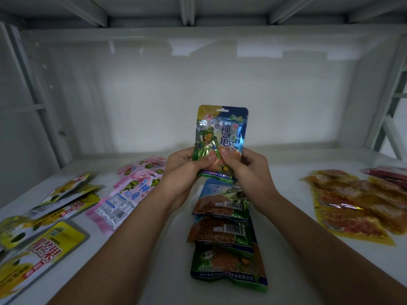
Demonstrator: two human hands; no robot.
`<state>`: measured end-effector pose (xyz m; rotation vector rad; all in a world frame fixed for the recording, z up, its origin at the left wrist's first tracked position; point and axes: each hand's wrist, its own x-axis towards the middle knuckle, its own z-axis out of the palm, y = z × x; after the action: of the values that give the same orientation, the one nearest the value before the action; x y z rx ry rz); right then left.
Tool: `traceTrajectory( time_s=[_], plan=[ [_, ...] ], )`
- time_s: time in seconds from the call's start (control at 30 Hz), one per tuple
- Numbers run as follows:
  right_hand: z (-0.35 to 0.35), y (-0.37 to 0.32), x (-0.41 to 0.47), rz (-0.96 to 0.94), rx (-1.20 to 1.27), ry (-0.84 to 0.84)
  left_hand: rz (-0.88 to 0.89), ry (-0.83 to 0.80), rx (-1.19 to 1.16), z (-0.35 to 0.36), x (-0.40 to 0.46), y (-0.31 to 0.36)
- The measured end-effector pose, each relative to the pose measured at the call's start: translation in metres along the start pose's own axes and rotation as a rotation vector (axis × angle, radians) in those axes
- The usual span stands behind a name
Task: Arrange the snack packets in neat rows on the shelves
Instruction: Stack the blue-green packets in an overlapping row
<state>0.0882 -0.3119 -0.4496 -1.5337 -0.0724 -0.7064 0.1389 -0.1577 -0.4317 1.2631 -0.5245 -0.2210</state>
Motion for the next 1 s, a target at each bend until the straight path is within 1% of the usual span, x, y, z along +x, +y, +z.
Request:
traceTrajectory(
  time_s=[0.07, 0.17, 0.27, 0.4, 0.5, 0.67, 0.83, 0.93, 1.0],
  plan=[
    [0.0, -0.001, 0.0, -0.005, -0.011, 0.011, 0.007, -0.022, 0.037, 0.0, 0.0, -0.001],
    [0.001, 0.002, 0.001, -0.076, -0.098, 0.062, 0.024, -0.015, 0.078, 0.001, 0.0, -0.003],
    [0.001, 0.002, 0.003, -0.029, -0.07, 0.078, 0.031, -0.006, 0.088, 0.003, 0.0, -0.003],
    [0.002, 0.0, 0.002, -0.013, -0.068, 0.044, -0.025, -0.015, 0.038, 0.001, 0.002, -0.002],
    [0.004, 0.0, 0.0, 0.002, -0.068, 0.008, -0.005, 0.023, 0.069, -0.002, 0.003, -0.003],
    [0.001, -0.008, -0.002, 0.067, 0.075, -0.01, 0.022, 0.013, 0.061, 0.0, 0.003, -0.005],
    [0.003, -0.005, -0.001, 0.041, 0.026, 0.034, -0.008, 0.03, 0.064, 0.0, 0.005, -0.005],
    [0.004, -0.004, -0.001, 0.058, 0.02, 0.009, -0.024, 0.029, 0.025, -0.001, 0.005, -0.002],
    [0.004, -0.006, -0.003, 0.069, 0.05, -0.009, -0.006, 0.039, 0.041, -0.001, 0.005, -0.001]
  ],
)
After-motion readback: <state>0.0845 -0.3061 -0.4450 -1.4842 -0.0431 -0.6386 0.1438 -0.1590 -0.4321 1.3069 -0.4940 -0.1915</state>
